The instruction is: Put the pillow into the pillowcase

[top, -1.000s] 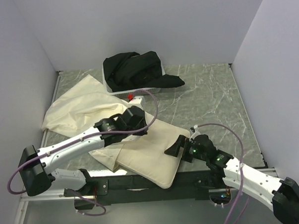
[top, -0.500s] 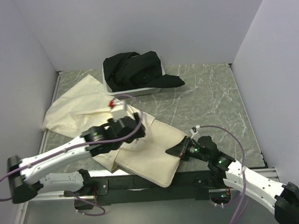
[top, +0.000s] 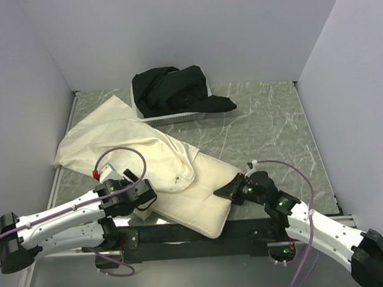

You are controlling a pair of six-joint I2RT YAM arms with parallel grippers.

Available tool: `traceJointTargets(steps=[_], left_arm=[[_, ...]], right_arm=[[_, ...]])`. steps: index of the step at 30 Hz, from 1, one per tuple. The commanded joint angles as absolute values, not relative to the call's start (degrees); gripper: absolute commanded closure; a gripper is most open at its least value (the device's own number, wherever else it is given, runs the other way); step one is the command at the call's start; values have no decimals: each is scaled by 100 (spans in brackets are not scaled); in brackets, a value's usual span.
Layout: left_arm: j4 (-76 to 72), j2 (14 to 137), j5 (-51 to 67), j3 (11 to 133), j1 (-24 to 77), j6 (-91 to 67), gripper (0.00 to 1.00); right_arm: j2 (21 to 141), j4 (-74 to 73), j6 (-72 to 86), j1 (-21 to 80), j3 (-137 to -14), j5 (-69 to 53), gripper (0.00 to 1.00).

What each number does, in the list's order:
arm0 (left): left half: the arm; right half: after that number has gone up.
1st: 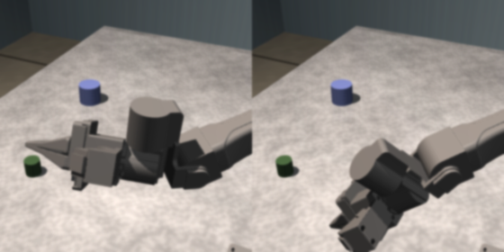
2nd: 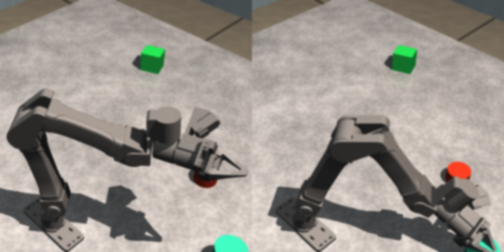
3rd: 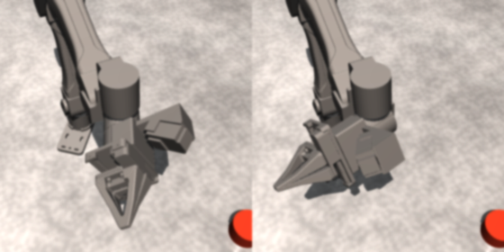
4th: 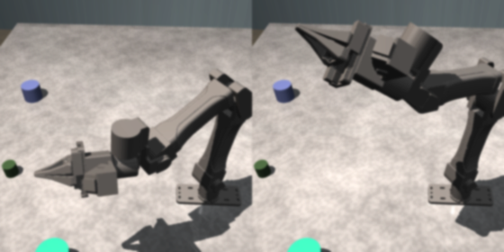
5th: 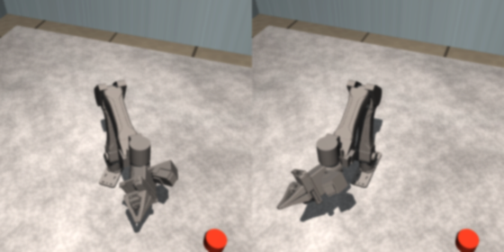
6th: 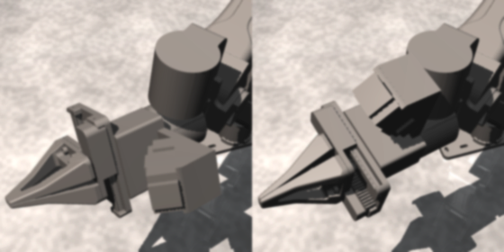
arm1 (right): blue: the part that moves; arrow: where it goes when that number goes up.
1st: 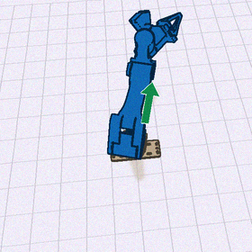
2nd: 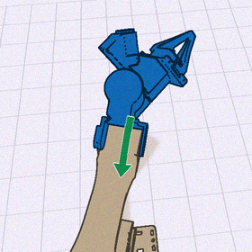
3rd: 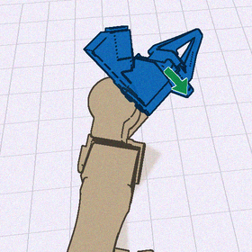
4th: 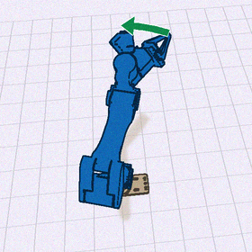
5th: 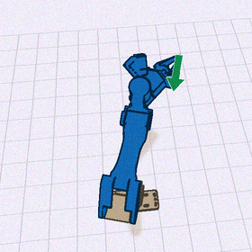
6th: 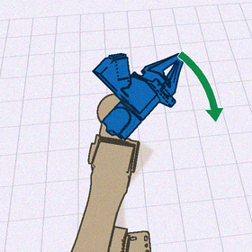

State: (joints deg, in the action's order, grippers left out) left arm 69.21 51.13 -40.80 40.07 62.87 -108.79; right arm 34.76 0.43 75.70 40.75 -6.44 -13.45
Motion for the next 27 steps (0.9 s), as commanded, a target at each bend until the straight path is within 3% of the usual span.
traceJointTargets(steps=[1,7,16,17,21,24,27], left_arm=[[7656,5159,-4105,3938,6328,-12814,20],[6233,4896,-3867,3209,6319,-12481,34],[3755,4719,-4095,2215,6355,-11156,32],[3649,4772,-4165,2215,6363,-11005,36],[3717,4817,-4490,2530,6381,-10338,99],[4078,4423,-4693,3119,6477,-9688,99],[3587,4210,-4395,3804,6504,-8019,99]], right_arm=[[3524,404,7541,4069,-984,-1028,100],[3437,194,7462,4078,-1055,-888,100],[3515,140,7321,4069,-1186,-888,100],[3533,141,7269,4078,-1204,-896,100],[3568,35,7067,4087,-1371,-870,100],[3586,-325,6856,4087,-1590,-853,100],[3656,-264,6846,4087,-1679,-1097,100]])
